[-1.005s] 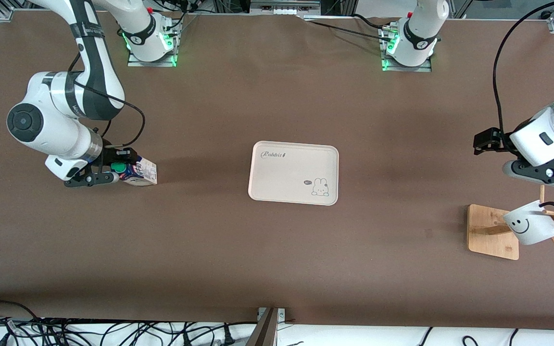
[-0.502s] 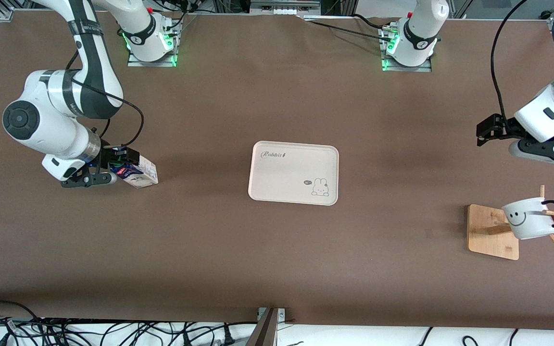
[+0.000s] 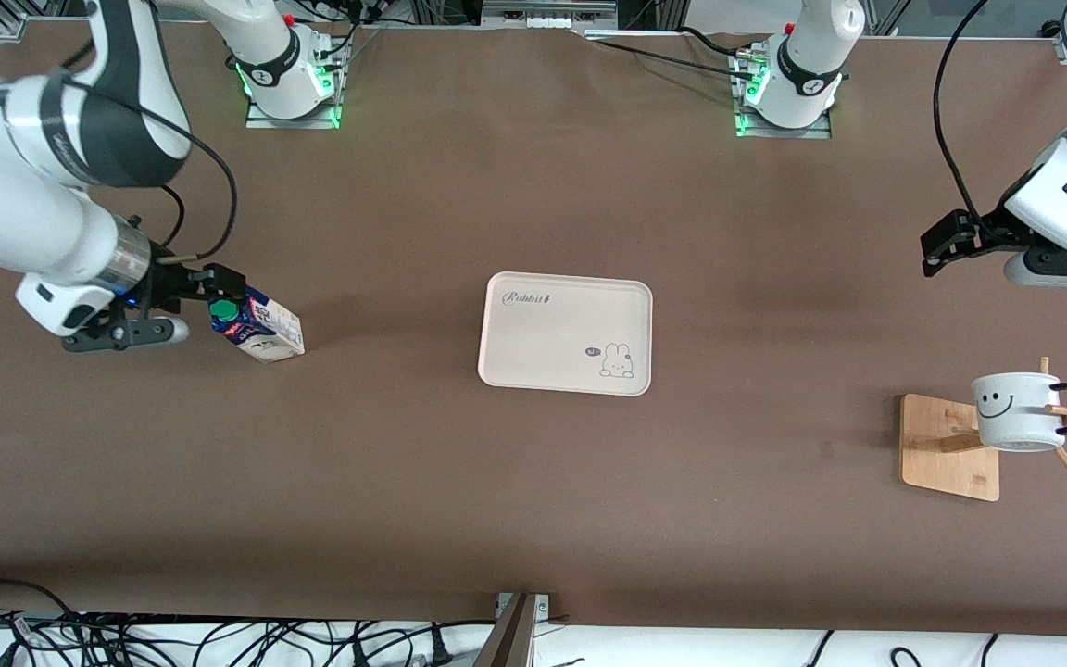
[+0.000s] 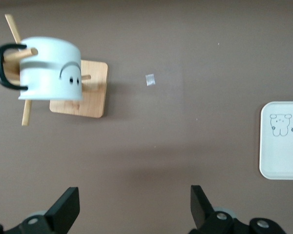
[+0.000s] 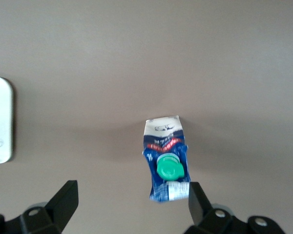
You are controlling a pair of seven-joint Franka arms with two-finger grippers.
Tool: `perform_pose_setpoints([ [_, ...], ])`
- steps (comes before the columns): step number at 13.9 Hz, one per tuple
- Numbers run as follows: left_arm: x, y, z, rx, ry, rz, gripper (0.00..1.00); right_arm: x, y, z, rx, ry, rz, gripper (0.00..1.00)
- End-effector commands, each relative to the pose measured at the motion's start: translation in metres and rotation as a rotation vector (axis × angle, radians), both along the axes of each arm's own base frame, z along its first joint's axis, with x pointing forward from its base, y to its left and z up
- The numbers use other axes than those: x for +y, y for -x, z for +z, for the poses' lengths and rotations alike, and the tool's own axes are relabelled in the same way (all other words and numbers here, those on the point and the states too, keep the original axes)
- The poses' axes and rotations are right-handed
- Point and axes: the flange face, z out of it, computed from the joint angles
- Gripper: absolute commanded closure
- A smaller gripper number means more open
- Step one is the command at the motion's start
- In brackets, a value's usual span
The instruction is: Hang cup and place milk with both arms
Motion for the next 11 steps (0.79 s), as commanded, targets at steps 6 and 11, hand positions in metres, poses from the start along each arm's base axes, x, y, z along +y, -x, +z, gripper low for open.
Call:
perform_pose_setpoints([
  [6, 0.0, 0.011, 0.02, -0.007, 0.023, 0.013, 0.0, -0.016, 0.03, 0.106, -0.053, 0.045, 0.029, 0.0],
  [11, 0.005, 0.01, 0.024, -0.01, 0.025, 0.019, 0.0, -0.033, 0.04, 0.112, 0.005, 0.024, 0.006, 0.0],
])
